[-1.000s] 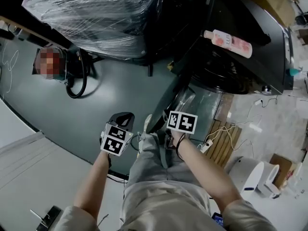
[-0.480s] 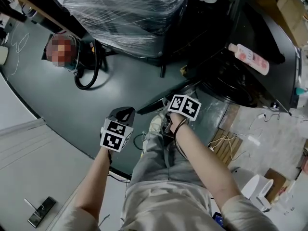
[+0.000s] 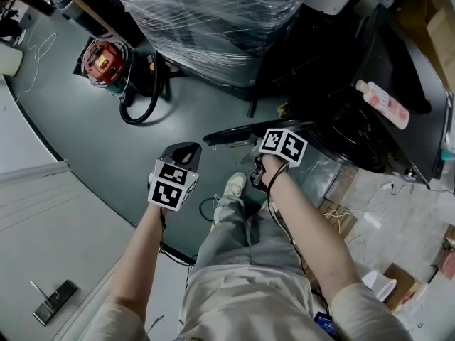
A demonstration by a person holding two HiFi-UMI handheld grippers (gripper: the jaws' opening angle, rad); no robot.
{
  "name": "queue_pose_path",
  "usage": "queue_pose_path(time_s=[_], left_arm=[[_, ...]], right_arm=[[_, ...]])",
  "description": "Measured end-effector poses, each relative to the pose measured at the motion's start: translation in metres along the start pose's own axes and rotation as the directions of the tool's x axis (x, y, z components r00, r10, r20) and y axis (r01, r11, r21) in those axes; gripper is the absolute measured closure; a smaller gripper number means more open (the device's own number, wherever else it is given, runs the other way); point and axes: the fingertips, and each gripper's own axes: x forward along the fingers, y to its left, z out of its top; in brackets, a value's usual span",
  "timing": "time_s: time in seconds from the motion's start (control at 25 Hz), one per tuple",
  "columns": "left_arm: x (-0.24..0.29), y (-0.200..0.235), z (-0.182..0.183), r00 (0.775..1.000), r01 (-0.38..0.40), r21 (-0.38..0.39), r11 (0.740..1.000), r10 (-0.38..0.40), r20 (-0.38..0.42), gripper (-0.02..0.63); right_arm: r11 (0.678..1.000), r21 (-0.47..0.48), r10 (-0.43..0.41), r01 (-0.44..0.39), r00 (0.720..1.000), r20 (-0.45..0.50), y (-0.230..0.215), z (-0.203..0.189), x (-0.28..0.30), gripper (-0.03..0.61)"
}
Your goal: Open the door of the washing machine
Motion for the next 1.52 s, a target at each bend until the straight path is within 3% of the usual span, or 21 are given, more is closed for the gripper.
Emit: queue_pose_path(time_s=[0.28, 0.52, 0.84, 1.16, 1.52], left_arm=[[-0.012, -0.014, 0.014, 1.0, 0.01, 0.027, 1.0, -0.01, -0.012, 0.591], [-0.028, -0.047, 0.068, 0.997, 0.031, 0.065, 0.997, -0.035, 0.067, 0.591], [-0.047, -0.121, 0.168, 0.967, 0.094, 0.191, 0.977, -0.135, 0.217, 0.591], [-0.066, -0.221, 0.251, 0.908, 0.16, 0.362, 0.918, -0.281, 0.311, 0.591], [-0.108, -0.334, 0.312, 0.815, 0.182, 0.549, 0.816, -0.437, 0.38, 0.591]], right_arm=[[0.98, -0.188, 0.067, -0.06, 0.997, 0.032, 0.007, 0.012, -0.048, 0.509], [0.94, -0.325, 0.15, -0.104, 0.981, 0.12, 0.014, 0.037, -0.121, 0.549], [0.864, -0.503, 0.225, -0.028, 0.915, 0.336, 0.01, 0.072, -0.253, 0.552], [0.852, -0.513, 0.231, 0.106, 0.803, 0.549, -0.034, 0.083, -0.387, 0.552], [0.827, -0.475, 0.209, 0.3, 0.621, 0.756, -0.07, 0.076, -0.531, 0.552]])
